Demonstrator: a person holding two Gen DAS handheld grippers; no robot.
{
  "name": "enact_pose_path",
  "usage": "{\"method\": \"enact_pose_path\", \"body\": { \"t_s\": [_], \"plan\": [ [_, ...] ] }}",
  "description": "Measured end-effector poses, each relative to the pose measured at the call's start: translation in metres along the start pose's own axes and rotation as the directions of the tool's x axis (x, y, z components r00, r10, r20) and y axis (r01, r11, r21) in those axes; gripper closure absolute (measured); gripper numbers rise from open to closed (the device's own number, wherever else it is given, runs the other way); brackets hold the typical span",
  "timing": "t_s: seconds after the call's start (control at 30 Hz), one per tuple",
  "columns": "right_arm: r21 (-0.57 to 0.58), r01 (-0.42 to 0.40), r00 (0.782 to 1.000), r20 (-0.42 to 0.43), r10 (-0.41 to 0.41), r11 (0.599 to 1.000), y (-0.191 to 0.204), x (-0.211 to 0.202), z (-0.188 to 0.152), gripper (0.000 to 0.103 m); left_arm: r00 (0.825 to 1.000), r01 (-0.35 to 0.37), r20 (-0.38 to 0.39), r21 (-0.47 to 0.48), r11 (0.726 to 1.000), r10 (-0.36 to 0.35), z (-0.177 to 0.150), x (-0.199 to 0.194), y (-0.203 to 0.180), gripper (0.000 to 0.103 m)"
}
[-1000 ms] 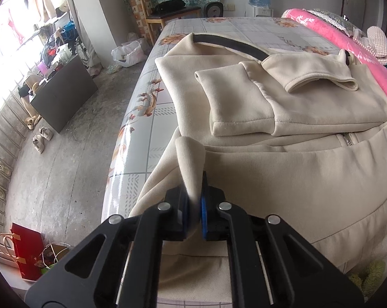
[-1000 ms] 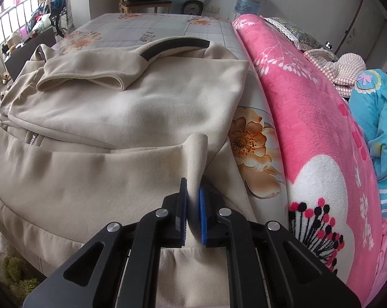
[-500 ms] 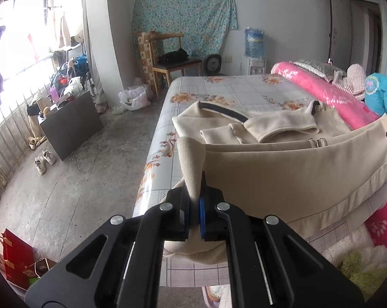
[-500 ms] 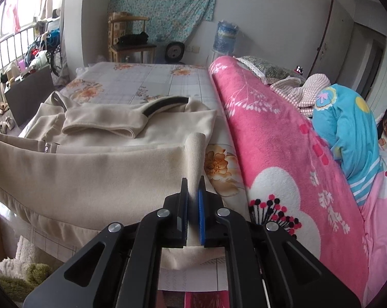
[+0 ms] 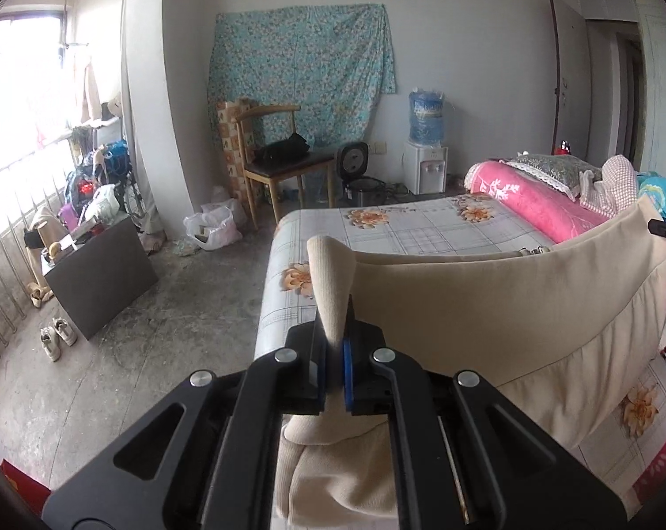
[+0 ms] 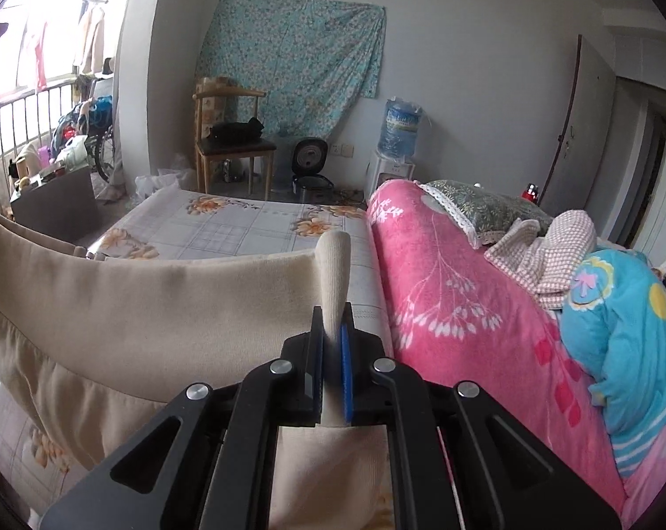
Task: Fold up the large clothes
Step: 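Lift the hem with both grippers and fold it over the jacket body, then lay the folded hem down and open both grippers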
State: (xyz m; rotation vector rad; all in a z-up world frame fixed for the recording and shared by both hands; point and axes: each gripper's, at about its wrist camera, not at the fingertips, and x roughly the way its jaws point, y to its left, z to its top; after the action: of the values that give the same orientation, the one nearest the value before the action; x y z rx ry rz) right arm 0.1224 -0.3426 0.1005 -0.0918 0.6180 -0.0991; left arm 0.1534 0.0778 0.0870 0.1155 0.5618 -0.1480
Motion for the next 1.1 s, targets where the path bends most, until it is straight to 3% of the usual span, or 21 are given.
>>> {"method": "enact_pose_path", "body": {
  "t_s": [0.07,0.17,0.2,0.27,0.37,0.47,0.5,0.6,0.67,0.73,0.8,0.87,0.93,1.0,1.07,1.1],
  "plan": [
    [0.032,-0.031,0.998,-0.045,0.032,0.999,-0.004,0.039,0.008,0.096,0.997,0.027,-0.074,-0.026,0.999,-0.029,0.007,0.047,0.006,0.096],
    [0.085,-0.062,0.981,-0.178,0.077,0.994,-0.008,0.104,0.001,0.092,0.972,0.051,-0.227,-0.078,0.996,-0.068,0.001,0.117,0.014,0.090],
    [0.106,-0.060,0.972,-0.219,0.082,0.993,-0.009,0.121,-0.004,0.085,0.960,0.047,-0.270,-0.093,0.995,-0.071,-0.006,0.135,0.016,0.084],
    [0.131,-0.033,0.960,-0.273,0.068,0.991,-0.013,0.140,-0.016,0.084,0.946,-0.003,-0.323,-0.090,0.996,-0.027,-0.020,0.153,0.020,0.083],
    [0.170,-0.066,0.963,-0.249,0.108,0.983,-0.021,0.124,-0.029,0.084,0.962,0.036,-0.264,-0.144,0.989,-0.074,-0.025,0.133,0.035,0.083],
    [0.148,-0.115,0.966,-0.214,0.145,0.982,-0.021,0.089,-0.041,0.084,0.965,0.106,-0.220,-0.172,0.979,-0.143,-0.032,0.104,0.042,0.083],
    [0.144,-0.146,0.962,-0.210,0.174,0.979,-0.019,0.077,-0.048,0.084,0.958,0.141,-0.222,-0.184,0.973,-0.181,-0.038,0.096,0.046,0.083],
    [0.135,-0.201,0.942,-0.245,0.229,0.970,-0.011,0.055,-0.070,0.084,0.916,0.207,-0.293,-0.244,0.947,-0.276,-0.068,0.085,0.039,0.083],
    [0.140,-0.225,0.925,-0.281,0.256,0.964,-0.006,0.047,-0.092,0.084,0.893,0.177,-0.362,-0.264,0.948,-0.267,-0.094,0.087,0.034,0.083],
    [0.171,-0.198,0.910,-0.335,0.246,0.965,-0.007,0.051,-0.117,0.084,0.883,0.087,-0.428,-0.255,0.963,-0.193,-0.121,0.094,0.036,0.080],
    [0.265,-0.188,0.889,-0.364,0.278,0.946,-0.019,0.060,-0.140,0.088,0.895,0.091,-0.396,-0.288,0.953,-0.205,-0.130,0.091,0.041,0.077],
    [0.375,-0.199,0.884,-0.330,0.331,0.905,-0.034,0.059,-0.144,0.092,0.905,0.045,-0.398,-0.256,0.966,-0.148,-0.126,0.083,0.040,0.077],
    [0.381,-0.167,0.900,-0.317,0.298,0.909,-0.036,0.047,-0.137,0.089,0.918,0.035,-0.377,-0.230,0.973,-0.122,-0.120,0.068,0.038,0.077],
    [0.338,-0.141,0.918,-0.307,0.251,0.930,-0.030,0.030,-0.131,0.088,0.927,0.038,-0.357,-0.225,0.974,-0.118,-0.116,0.051,0.034,0.070],
    [0.320,-0.147,0.925,-0.292,0.245,0.936,-0.021,0.013,-0.127,0.075,0.935,0.041,-0.336,-0.220,0.975,-0.115,-0.113,0.032,0.029,0.053],
    [0.306,-0.151,0.928,-0.285,0.242,0.940,-0.014,0.005,-0.126,0.064,0.939,0.042,-0.325,-0.214,0.976,-0.112,-0.112,0.023,0.024,0.047]
  ]
}}
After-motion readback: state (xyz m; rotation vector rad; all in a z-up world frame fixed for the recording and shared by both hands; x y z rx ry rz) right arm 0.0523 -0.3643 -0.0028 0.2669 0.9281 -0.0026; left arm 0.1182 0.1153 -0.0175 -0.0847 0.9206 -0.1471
